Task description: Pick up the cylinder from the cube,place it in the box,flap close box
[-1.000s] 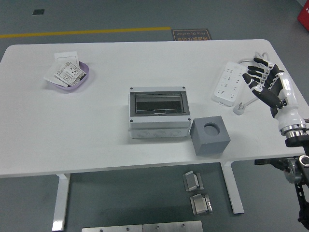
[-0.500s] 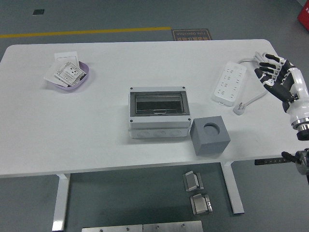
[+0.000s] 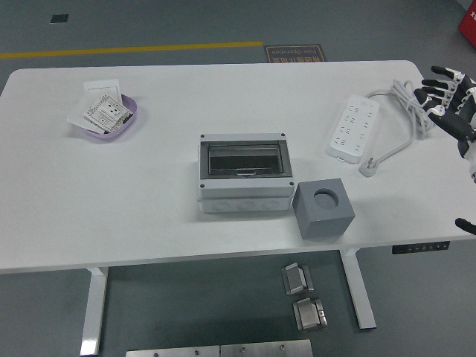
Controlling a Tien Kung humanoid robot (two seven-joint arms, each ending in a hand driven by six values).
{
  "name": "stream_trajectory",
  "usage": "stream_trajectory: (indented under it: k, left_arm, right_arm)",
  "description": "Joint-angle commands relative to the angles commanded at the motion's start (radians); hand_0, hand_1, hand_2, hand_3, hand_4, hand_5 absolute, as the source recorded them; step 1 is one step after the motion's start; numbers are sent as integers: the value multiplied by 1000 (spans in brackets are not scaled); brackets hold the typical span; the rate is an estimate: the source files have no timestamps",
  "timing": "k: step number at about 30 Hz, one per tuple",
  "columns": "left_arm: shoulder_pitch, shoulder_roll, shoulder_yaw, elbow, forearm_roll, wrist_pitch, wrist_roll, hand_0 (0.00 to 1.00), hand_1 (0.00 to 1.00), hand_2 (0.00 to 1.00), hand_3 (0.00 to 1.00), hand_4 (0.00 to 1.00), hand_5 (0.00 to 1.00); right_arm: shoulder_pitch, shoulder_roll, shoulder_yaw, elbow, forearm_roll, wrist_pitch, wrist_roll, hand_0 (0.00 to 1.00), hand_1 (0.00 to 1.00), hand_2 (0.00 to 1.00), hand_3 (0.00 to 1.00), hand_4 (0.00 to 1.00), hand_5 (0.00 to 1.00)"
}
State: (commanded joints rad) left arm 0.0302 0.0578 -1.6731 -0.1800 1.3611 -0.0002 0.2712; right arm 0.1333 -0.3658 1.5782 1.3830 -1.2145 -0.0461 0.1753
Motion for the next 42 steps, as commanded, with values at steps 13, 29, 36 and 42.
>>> stream_trajectory:
  k: [13,29,36,42]
  left_arm:
    - [27,22,-3,0,14,0,5,637,616,571,599,669,284]
    - [19,72,40,0,-85,16,6,637,616,571,599,670,283]
    - [18,55,38,0,-83,14,13,637,616,571,599,670,283]
    - [18,47,34,0,-74,17,11,637,616,571,599,670,283]
  right_arm:
    - [35,6,-25,-26,-28,7,-1,724,693,691,735,842,339]
    - [7,84,-40,98,-131,-11,-33,747,698,696,737,838,382]
    - [41,62,-43,106,-126,-23,-51,755,698,698,738,840,385]
    - [22,56,-20,114,-121,-25,-52,756,702,698,740,841,391]
